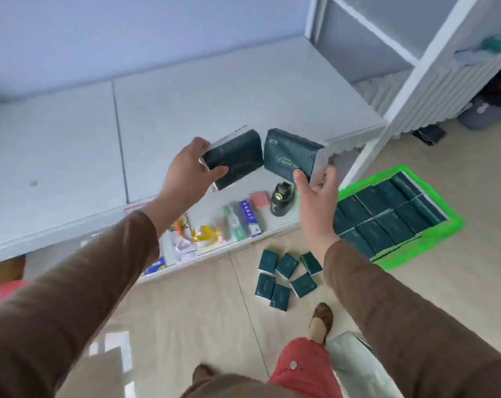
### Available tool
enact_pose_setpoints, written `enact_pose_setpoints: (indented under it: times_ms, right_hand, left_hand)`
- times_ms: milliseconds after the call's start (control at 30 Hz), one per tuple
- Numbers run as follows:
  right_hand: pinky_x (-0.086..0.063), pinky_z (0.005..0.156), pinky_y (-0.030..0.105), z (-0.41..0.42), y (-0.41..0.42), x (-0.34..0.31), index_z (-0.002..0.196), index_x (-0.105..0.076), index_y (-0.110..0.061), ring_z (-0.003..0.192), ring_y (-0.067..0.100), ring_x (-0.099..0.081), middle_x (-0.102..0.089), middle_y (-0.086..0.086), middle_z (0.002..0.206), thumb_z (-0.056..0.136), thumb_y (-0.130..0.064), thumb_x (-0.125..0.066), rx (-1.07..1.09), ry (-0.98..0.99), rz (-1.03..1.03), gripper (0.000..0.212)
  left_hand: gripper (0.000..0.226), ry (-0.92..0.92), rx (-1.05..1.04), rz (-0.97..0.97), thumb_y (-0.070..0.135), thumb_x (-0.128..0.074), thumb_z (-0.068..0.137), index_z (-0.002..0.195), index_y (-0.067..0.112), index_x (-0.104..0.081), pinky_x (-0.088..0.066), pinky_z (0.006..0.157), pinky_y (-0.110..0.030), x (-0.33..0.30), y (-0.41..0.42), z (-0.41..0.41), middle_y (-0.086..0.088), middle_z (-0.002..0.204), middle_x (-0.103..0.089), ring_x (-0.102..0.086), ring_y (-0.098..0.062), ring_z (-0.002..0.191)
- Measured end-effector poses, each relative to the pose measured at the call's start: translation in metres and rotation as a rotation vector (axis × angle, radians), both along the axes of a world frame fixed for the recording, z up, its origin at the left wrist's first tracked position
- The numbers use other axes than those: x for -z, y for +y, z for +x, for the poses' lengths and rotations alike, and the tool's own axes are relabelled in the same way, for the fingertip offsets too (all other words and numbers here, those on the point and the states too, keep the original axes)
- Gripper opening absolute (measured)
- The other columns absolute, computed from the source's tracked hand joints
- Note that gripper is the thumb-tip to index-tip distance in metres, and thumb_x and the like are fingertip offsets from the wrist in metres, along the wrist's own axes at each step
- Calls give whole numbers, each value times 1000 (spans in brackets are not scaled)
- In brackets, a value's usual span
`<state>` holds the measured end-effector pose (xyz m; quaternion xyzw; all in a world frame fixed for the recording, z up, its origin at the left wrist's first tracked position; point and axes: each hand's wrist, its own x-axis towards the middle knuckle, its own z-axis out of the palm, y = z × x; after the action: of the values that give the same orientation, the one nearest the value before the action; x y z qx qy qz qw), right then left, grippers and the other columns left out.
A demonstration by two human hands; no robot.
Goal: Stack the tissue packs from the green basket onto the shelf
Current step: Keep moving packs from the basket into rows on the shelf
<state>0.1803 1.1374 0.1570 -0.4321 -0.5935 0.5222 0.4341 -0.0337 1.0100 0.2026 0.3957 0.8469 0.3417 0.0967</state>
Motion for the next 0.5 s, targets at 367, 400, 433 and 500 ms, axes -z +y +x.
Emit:
enact_pose_setpoints:
  times_ms: [367, 400, 433, 500]
  right_hand:
    - [-45, 67, 6, -247, -176, -51, 115, -53, -17, 89, 7, -63, -62, -5, 108, 84, -18, -76, -466, 5, -7, 38]
    - [-45, 66, 6, -268, -186, -49, 116, -53, -15, 91, 10, -64, -62, -3, 110, 85, -17, -75, -491, -2, -14, 39]
    - [-46, 66, 6, -288, -194, -47, 117, -52, -15, 93, 13, -65, -62, -1, 112, 85, -16, -75, -515, -13, -21, 40]
    - [-46, 66, 6, -331, -209, -43, 117, -52, -15, 96, 16, -64, -60, 2, 117, 84, -17, -75, -562, -29, -30, 40]
  left_hand:
    - [43, 65, -331, -37, 30, -80, 79, 114, 20, -57, -43, 67, -29, -58, -272, -213, 1, 109, -55, -58, -12, 73]
    - [44, 72, -346, -53, 29, -80, 79, 116, 18, -58, -45, 71, -31, -56, -289, -231, 0, 111, -53, -58, -13, 74]
    - [45, 72, -360, -70, 28, -80, 79, 117, 17, -58, -47, 74, -34, -55, -304, -248, -1, 112, -53, -59, -16, 76]
    - [45, 68, -390, -106, 24, -80, 78, 116, 15, -58, -50, 78, -39, -53, -330, -286, -3, 112, -53, -60, -22, 80]
